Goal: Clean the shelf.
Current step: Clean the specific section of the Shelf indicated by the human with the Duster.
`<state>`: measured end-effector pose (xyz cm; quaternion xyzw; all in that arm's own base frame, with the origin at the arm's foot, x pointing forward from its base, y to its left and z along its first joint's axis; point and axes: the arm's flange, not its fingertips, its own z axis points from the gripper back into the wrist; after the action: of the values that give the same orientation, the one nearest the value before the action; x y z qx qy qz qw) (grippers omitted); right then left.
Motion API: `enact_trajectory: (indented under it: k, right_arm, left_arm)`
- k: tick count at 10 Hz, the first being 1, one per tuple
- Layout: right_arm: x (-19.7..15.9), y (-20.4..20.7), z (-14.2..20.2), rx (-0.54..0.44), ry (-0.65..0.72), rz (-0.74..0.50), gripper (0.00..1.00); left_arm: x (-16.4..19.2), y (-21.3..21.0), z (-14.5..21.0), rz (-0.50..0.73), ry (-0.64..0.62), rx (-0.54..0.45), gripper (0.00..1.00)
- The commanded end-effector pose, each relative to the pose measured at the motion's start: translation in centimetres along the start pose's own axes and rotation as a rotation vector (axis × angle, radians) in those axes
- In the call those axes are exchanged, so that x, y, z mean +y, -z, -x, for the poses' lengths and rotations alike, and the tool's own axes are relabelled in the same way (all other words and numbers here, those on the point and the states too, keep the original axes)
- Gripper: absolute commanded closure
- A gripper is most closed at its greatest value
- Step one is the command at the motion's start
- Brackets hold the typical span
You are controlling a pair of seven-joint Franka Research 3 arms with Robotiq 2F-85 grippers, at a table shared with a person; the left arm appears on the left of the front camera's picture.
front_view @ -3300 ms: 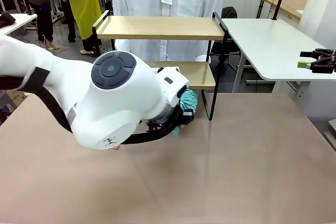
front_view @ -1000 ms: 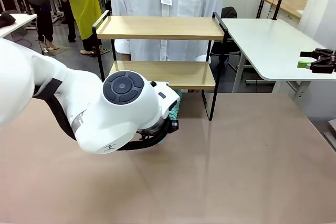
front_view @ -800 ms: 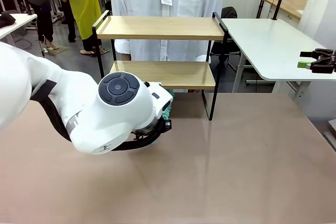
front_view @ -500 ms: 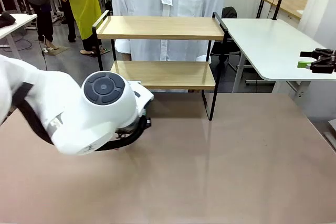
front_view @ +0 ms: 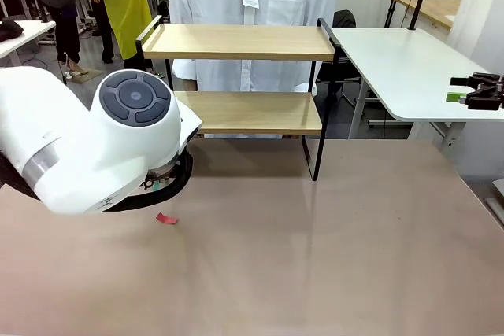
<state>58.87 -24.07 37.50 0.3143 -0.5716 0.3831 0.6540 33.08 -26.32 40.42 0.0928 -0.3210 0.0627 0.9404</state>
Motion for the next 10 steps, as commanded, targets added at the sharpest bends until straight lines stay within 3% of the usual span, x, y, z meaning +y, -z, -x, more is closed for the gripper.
enact_trajectory:
  k: [1, 2, 4, 6, 10]
  right_arm:
    - [0.0, 0.2, -0.4, 0.003, -0.007, 0.002, 0.0]
    - [0.0, 0.2, -0.4, 0.003, -0.007, 0.002, 0.0]
    - [0.0, 0.2, -0.4, 0.003, -0.007, 0.002, 0.0]
    - [0.0, 0.2, -0.4, 0.003, -0.007, 0.002, 0.0]
    - [0.0, 0.2, -0.4, 0.003, -0.007, 0.002, 0.0]
  left_arm:
    - [2.4, -1.7, 1.4, 0.051, -0.003, -0.047, 0.87]
    - [0.0, 0.0, 0.0, 0.0, 0.0, 0.0, 0.87]
    - [-0.5, -1.0, 0.3, 0.024, 0.017, -0.006, 0.87]
    - [0.3, -1.8, 0.2, 0.239, 0.041, 0.001, 0.87]
    - [2.2, -2.7, 0.5, 0.546, 0.176, 0.025, 0.87]
